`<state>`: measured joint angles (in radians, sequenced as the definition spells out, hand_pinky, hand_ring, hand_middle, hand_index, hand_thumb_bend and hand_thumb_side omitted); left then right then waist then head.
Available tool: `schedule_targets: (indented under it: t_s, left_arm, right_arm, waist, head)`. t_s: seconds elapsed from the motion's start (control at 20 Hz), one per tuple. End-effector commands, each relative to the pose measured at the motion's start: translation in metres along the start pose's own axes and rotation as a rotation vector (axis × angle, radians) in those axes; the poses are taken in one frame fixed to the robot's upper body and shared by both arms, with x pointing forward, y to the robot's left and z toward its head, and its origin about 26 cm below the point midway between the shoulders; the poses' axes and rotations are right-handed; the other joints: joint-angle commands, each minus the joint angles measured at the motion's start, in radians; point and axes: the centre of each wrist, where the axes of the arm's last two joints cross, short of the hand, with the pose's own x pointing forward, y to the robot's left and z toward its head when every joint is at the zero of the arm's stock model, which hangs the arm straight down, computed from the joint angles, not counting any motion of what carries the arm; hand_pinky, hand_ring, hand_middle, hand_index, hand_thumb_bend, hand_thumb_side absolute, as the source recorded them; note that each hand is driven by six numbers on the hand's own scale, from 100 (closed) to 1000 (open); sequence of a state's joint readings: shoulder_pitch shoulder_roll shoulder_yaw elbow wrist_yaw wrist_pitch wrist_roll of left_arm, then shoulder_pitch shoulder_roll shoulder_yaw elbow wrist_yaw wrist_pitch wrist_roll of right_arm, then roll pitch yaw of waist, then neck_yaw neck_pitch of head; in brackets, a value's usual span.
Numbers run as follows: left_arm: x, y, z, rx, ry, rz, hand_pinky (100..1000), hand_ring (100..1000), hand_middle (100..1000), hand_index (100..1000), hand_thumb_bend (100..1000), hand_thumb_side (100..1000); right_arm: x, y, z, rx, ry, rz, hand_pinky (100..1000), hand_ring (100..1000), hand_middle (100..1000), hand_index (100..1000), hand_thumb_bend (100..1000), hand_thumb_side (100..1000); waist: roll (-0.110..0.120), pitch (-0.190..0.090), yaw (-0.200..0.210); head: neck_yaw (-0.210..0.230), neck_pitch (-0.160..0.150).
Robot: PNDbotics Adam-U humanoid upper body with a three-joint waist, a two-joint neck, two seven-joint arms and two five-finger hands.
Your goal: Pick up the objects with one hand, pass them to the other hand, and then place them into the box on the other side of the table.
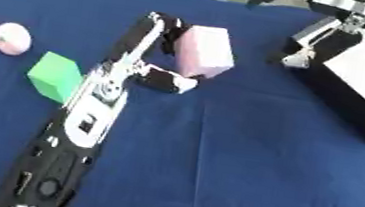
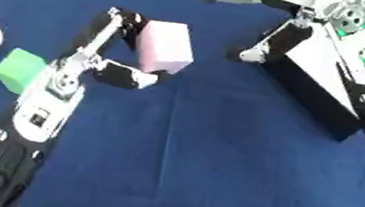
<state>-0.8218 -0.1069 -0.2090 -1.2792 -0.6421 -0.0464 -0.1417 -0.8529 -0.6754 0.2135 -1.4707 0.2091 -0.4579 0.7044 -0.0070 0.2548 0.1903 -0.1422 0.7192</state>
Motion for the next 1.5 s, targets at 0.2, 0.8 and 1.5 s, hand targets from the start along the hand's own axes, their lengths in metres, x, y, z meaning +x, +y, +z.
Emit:
schedule_targets:
  t_s: [0.2, 0.8, 1.5]
  left_arm:
    - [0.015, 0.004, -0.005, 0.017, -0.041, 0.041, 502, 446, 398, 464, 100, 100]
    - [0.022, 0.001, -0.009, 0.132, -0.071, 0.05, 495, 438, 394, 462, 100, 100]
    - [0.023, -0.012, -0.014, 0.141, -0.079, 0.063, 491, 434, 392, 460, 100, 100]
  right_arm:
    - [0.0, -0.01, -0.002, 0.021, -0.004, 0.054, 914, 1000, 851, 890, 449, 120]
    - [-0.006, -0.004, -0.007, 0.095, 0.064, -0.085, 923, 1000, 863, 923, 458, 151]
    - [-0.004, -0.013, -0.008, 0.034, 0.094, -0.206, 930, 1000, 867, 936, 395, 154]
  waist:
    - [-0.014, -0.021, -0.001]
    - [-0.021, -0.019, 0.0]
    - [-0.018, -0.018, -0.002]
  head:
    - [0.002, -0.001]
    - [0.004, -0.009]
    - [-0.015, 0.018]
